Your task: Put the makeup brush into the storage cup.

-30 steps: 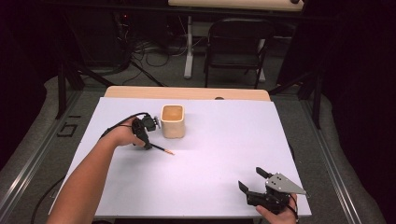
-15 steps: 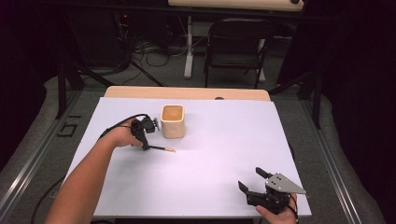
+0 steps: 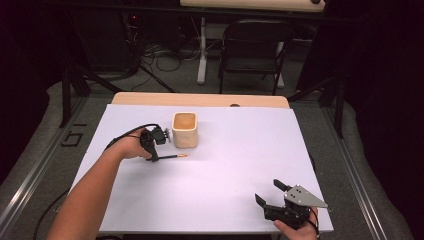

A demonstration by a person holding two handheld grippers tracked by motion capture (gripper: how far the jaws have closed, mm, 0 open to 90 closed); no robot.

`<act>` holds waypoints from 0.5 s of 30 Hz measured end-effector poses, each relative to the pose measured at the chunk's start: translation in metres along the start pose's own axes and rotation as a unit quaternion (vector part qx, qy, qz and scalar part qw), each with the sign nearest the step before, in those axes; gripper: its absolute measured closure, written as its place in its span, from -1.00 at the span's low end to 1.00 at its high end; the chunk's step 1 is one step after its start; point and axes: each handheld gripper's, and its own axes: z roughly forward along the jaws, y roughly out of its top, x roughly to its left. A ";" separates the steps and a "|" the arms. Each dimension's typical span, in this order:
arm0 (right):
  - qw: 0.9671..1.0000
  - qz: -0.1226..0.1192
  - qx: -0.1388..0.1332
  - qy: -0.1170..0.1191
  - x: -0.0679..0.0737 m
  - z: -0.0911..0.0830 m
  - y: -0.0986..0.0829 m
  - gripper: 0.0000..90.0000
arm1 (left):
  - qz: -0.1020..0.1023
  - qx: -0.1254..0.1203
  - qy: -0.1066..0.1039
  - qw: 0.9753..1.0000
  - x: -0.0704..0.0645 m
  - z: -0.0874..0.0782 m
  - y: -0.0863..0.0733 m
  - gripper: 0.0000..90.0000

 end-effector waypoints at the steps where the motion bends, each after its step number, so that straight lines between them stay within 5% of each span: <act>1: 1.000 0.000 0.000 0.000 0.000 0.000 0.000 -0.58 | 0.001 0.001 0.001 1.000 0.000 0.000 0.000 0.76; 15: 1.000 0.000 0.001 0.000 0.000 0.001 0.000 -0.57 | 0.010 0.013 0.010 1.000 -0.005 0.001 0.004 0.87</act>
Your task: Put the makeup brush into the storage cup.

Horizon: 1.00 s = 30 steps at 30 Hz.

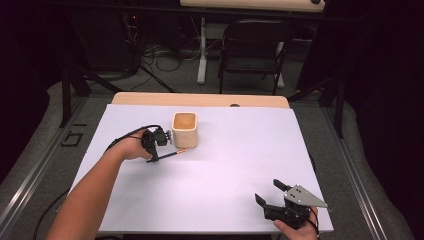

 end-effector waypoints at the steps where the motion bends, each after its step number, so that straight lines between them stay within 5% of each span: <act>1: 1.000 0.000 0.000 0.000 0.000 0.000 0.000 -0.57 | 0.001 0.003 0.000 1.000 0.000 0.000 0.000 0.87; 22: 1.000 0.004 0.001 -0.001 -0.001 0.000 0.000 -0.56 | 0.026 0.013 -0.002 1.000 -0.013 -0.002 0.004 0.89; 30: 1.000 0.002 0.001 -0.002 -0.001 0.001 0.000 -0.56 | 0.020 0.003 -0.001 1.000 -0.021 -0.010 0.004 0.89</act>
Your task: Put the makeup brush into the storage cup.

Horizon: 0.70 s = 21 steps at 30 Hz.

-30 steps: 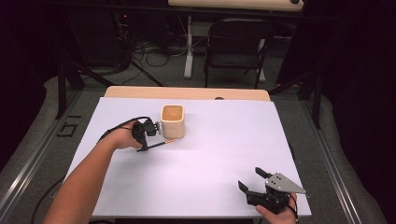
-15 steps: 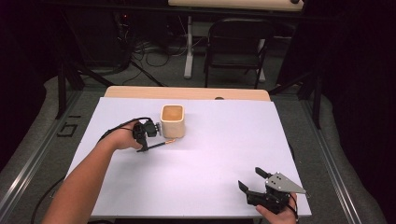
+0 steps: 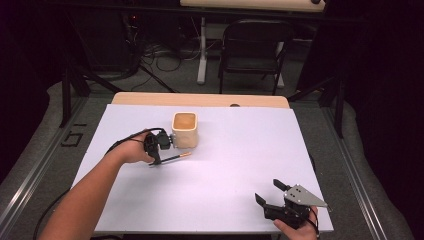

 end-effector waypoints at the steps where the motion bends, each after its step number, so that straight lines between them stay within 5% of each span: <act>1: 1.000 0.001 0.002 0.000 0.000 0.000 0.000 -0.56 | -0.003 0.000 0.000 1.000 0.000 -0.001 -0.001 0.89; 10: 1.000 0.000 0.002 -0.003 0.000 0.001 0.000 -0.56 | -0.026 -0.016 -0.018 0.999 -0.005 -0.010 -0.005 0.89; 17: 1.000 0.002 -0.002 -0.003 -0.001 0.001 -0.001 -0.56 | -0.053 -0.053 -0.033 0.997 -0.011 -0.018 -0.009 0.89; 21: 1.000 0.002 -0.003 -0.004 -0.001 0.001 -0.001 -0.56 | -0.051 -0.063 -0.042 0.996 -0.016 -0.021 -0.012 0.89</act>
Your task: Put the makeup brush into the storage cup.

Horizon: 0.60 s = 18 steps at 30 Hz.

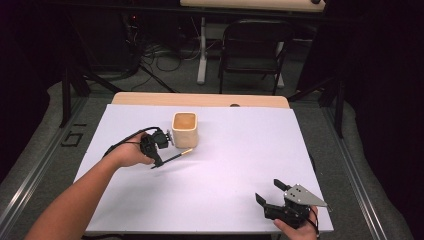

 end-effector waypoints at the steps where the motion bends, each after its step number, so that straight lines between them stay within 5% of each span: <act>1: 1.000 0.000 0.000 0.000 0.000 0.000 0.000 -0.56 | -0.001 -0.004 -0.002 1.000 -0.001 0.000 -0.001 0.89; 18: 1.000 0.002 0.004 -0.005 0.000 -0.001 0.000 -0.56 | -0.028 -0.082 -0.001 0.996 -0.013 -0.007 -0.006 0.89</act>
